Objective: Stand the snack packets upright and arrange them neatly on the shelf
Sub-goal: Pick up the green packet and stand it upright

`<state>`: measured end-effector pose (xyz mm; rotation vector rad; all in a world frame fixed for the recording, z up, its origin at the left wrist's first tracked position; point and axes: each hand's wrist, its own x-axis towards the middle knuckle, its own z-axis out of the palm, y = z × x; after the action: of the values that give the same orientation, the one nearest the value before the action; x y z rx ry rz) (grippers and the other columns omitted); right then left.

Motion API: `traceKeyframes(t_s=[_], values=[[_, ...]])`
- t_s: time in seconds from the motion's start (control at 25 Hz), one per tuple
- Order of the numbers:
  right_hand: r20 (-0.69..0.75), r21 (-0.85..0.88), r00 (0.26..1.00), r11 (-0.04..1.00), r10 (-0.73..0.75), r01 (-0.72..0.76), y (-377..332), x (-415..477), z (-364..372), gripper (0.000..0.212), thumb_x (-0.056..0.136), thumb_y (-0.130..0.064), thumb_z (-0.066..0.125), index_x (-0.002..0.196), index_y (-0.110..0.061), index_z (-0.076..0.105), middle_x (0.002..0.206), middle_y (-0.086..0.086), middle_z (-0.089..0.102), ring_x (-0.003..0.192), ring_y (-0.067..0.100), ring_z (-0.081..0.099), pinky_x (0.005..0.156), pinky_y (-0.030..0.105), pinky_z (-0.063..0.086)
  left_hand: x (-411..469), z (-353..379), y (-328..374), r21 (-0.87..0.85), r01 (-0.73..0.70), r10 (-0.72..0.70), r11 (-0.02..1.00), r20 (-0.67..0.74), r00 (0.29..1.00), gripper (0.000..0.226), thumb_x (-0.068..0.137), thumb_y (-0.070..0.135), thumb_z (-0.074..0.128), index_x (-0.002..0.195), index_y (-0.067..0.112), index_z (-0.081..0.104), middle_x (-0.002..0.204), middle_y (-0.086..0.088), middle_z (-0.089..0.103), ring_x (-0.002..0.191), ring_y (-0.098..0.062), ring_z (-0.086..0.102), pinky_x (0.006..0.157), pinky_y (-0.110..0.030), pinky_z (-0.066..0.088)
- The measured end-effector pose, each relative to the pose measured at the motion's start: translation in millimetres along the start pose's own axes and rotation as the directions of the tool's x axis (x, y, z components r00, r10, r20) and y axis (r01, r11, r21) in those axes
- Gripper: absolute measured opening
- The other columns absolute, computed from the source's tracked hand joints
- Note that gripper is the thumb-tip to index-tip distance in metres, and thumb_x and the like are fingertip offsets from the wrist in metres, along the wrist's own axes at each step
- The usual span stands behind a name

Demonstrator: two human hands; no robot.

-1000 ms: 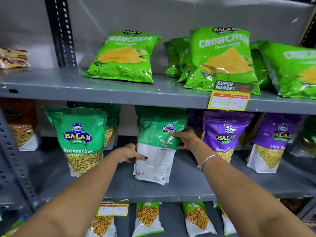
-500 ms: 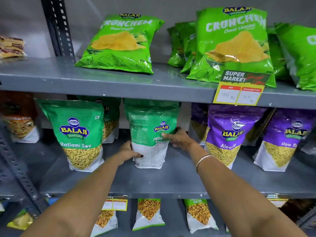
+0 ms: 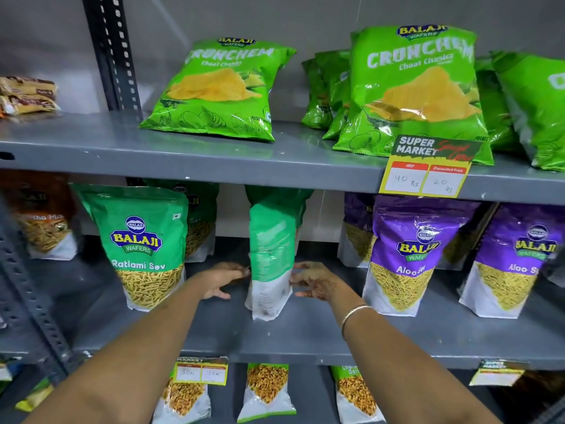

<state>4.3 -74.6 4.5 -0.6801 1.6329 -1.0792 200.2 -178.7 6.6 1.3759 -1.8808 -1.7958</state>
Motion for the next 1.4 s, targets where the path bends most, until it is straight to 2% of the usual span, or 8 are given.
traceKeyframes(t_s=[0.16,0.32,0.64,0.8,1.08,1.16,1.28,1.4], values=[[0.107,-0.186,0.992,0.979,-0.063,0.083,14,3,0,0.076,0.069,-0.004,0.076,0.129,-0.011,0.03,0.121,-0.001,0.047,0.112,0.015,0.045,0.088,0.03,0.041,12,19,3,-0.061,-0.09,0.09,0.994,0.0,0.996,0.083,0.083,0.02,0.066,0.149,0.026,0.017,0.158,0.004,0.021,0.144,-0.023,0.024,0.108,-0.055,0.03],[0.048,-0.37,0.983,0.911,-0.176,0.182,21,4,6,0.111,0.048,-0.036,0.087,0.138,-0.018,0.024,0.144,0.009,0.033,0.138,0.024,0.025,0.116,0.04,0.026,21,31,4,-0.091,-0.077,0.076,0.993,-0.015,0.997,0.099,0.078,0.02,0.071,0.15,0.028,0.003,0.156,-0.002,0.029,0.143,-0.025,0.027,0.11,-0.058,0.026],[0.075,-0.159,0.945,0.932,-0.317,0.325,11,8,-41,0.081,0.066,0.013,0.072,0.133,-0.002,0.029,0.132,0.022,0.052,0.099,0.019,0.057,0.063,0.015,0.055,21,41,13,-0.004,-0.153,0.151,0.988,-0.116,0.982,0.053,0.08,0.011,0.069,0.126,0.005,0.042,0.128,-0.007,0.046,0.11,-0.015,0.041,0.089,-0.029,0.03],[0.096,-0.033,0.952,0.955,-0.292,0.296,16,14,-42,0.077,0.066,0.01,0.073,0.133,0.0,0.036,0.127,0.017,0.057,0.109,0.026,0.059,0.086,0.029,0.055,20,43,11,-0.023,-0.171,0.16,0.985,-0.255,0.954,0.067,0.077,0.004,0.071,0.135,-0.003,0.036,0.125,-0.016,0.055,0.111,-0.022,0.053,0.087,-0.025,0.037],[0.143,0.034,0.91,0.921,-0.389,0.389,14,24,-45,0.076,0.059,0.006,0.076,0.128,0.002,0.044,0.124,0.02,0.059,0.108,0.029,0.059,0.079,0.02,0.057,10,63,8,0.068,-0.139,0.154,0.988,-0.346,0.926,0.054,0.077,0.014,0.072,0.123,0.003,0.047,0.131,-0.019,0.057,0.119,-0.031,0.055,0.087,-0.031,0.044],[0.145,-0.127,0.944,0.941,-0.296,0.315,12,27,-53,0.071,0.063,0.002,0.078,0.127,0.001,0.047,0.121,0.017,0.061,0.101,0.027,0.062,0.078,0.025,0.056,3,64,6,0.133,-0.072,0.114,0.988,-0.348,0.931,0.057,0.079,0.021,0.07,0.125,0.005,0.041,0.138,-0.016,0.048,0.125,-0.03,0.048,0.088,-0.034,0.043],[0.095,-0.53,0.994,0.848,0.054,0.005,10,24,-64,0.034,0.057,-0.011,0.079,0.087,-0.001,0.067,0.073,0.014,0.062,0.041,0.017,0.054,0.043,0.022,0.045,-16,40,-7,0.225,0.114,-0.054,0.968,-0.256,0.965,0.065,0.084,0.034,0.063,0.137,0.007,0.034,0.14,-0.012,0.041,0.123,-0.027,0.044,0.089,-0.035,0.04],[0.126,-0.575,0.957,0.805,0.261,-0.144,8,10,-43,0.008,0.066,-0.007,0.07,0.06,-0.003,0.072,0.058,0.019,0.055,0.031,0.027,0.057,0.038,0.029,0.052,-41,-13,-31,0.235,0.338,-0.266,0.911,-0.289,0.919,0.047,0.084,0.042,0.06,0.11,0.004,0.05,0.1,-0.009,0.052,0.086,-0.021,0.05,0.083,-0.034,0.043]])
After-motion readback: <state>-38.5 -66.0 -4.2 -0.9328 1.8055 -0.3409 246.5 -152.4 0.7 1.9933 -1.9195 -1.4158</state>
